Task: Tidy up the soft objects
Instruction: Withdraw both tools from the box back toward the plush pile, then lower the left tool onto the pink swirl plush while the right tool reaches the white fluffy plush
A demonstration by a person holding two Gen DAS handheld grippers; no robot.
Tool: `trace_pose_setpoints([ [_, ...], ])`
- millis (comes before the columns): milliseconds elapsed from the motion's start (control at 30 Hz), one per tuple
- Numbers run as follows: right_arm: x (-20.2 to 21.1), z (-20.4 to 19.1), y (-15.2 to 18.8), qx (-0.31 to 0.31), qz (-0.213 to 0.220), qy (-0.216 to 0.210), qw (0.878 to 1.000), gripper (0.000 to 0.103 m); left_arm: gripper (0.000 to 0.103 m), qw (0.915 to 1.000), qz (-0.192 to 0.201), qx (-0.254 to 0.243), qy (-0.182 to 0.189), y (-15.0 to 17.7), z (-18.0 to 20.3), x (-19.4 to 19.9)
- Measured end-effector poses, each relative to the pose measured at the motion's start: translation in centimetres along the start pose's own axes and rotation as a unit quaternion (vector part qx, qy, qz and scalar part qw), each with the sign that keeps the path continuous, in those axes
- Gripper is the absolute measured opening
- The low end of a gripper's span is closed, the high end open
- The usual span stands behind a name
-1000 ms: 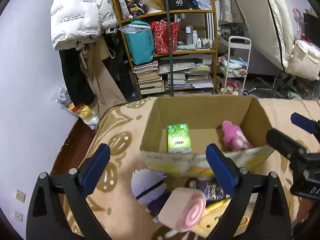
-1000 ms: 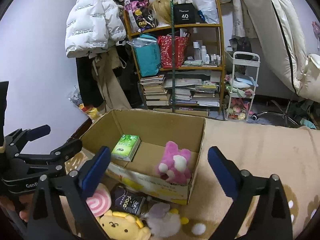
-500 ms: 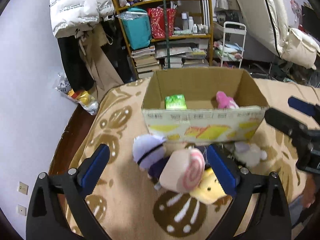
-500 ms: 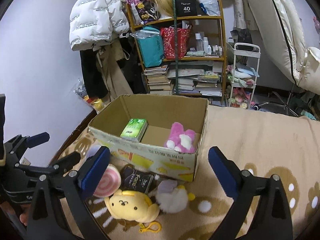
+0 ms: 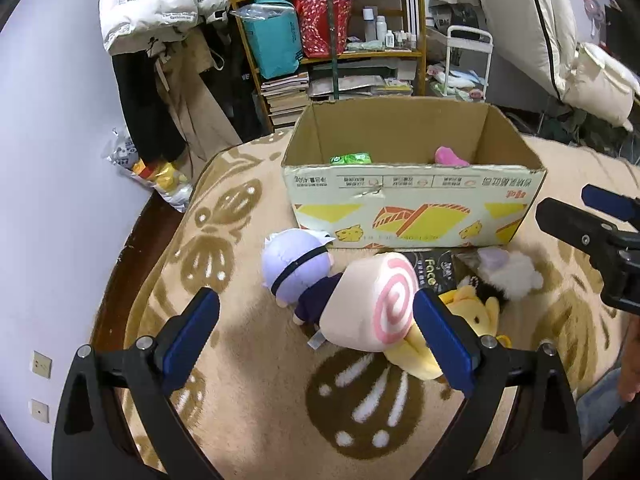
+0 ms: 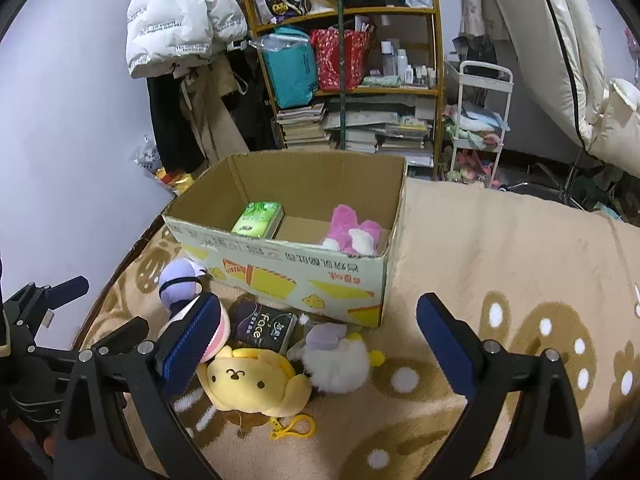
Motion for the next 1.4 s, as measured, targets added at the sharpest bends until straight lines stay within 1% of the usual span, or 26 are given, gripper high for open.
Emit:
trace_pose_setpoints([
  [133,-0.7,0.1,0.3,0.006,-0.009,0.019,1.0,0.102,0.096,0.9999,-0.009,0.001,0.012,0.0,0.0,-0.6],
  [233,-1.6,0.0,0.6,0.01,-0.023,0.025,0.999,0.102,0.096,0.9997,-0.014,0.005,0.021,0.0,0.2,-1.0],
  [367,-2.7,-0.2,0.7,0.007,-0.036,0.019,0.999,0.102,0.096,0.9995,-0.017,0.0,0.026,0.1,0.8,-1.8],
  [467,-3.3,-0.3,1.0,0.008,-0.047,0.014,0.999,0.102,0.096,0.9995,-0.021,-0.008,0.02,0.2,1.1,-2.4],
  [767,-5.2,0.3,2.0,-0.019,-0.076,-0.003,0.997,0.102,0.096,0.9978,-0.056,-0.012,0.033,1.4,1.9,-4.4],
  [933,-6.9,0.2,3.2,-0.034,-0.108,-0.02,0.993,0.102,0.096,0.9968,-0.072,-0.018,0.031,2.2,2.2,-5.5],
  [1067,-8.2,0.2,4.0,-0.022,-0.134,-0.011,0.991,0.102,0.096,0.9957,-0.08,-0.025,0.037,2.7,2.9,-5.8],
  [1100,-8.4,0.2,4.1,-0.019,-0.138,-0.01,0.99,0.102,0.096,0.9957,-0.081,-0.029,0.037,2.8,3.0,-5.9],
  [1233,-9.1,0.0,4.7,-0.021,-0.149,-0.018,0.988,0.101,0.088,0.9947,-0.092,-0.032,0.033,3.2,3.2,-6.4],
  [1300,-9.5,0.1,4.9,-0.016,-0.156,-0.013,0.988,0.097,0.087,0.9948,-0.093,-0.032,0.028,3.2,3.1,-6.4],
  [1400,-9.9,0.1,5.2,-0.006,-0.164,-0.009,0.986,0.097,0.086,0.9947,-0.094,-0.032,0.027,3.2,3.1,-6.5],
])
Point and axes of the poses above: each gripper's, at about its wrist camera, not at the fingertips, and x roughly against the way its jaws point, z to its right, y to its underside, the point moved 8 cm from there along -x, roughly the way its jaws point, and after that the axes turned 13 degrees about x, right-handed, at the moved point
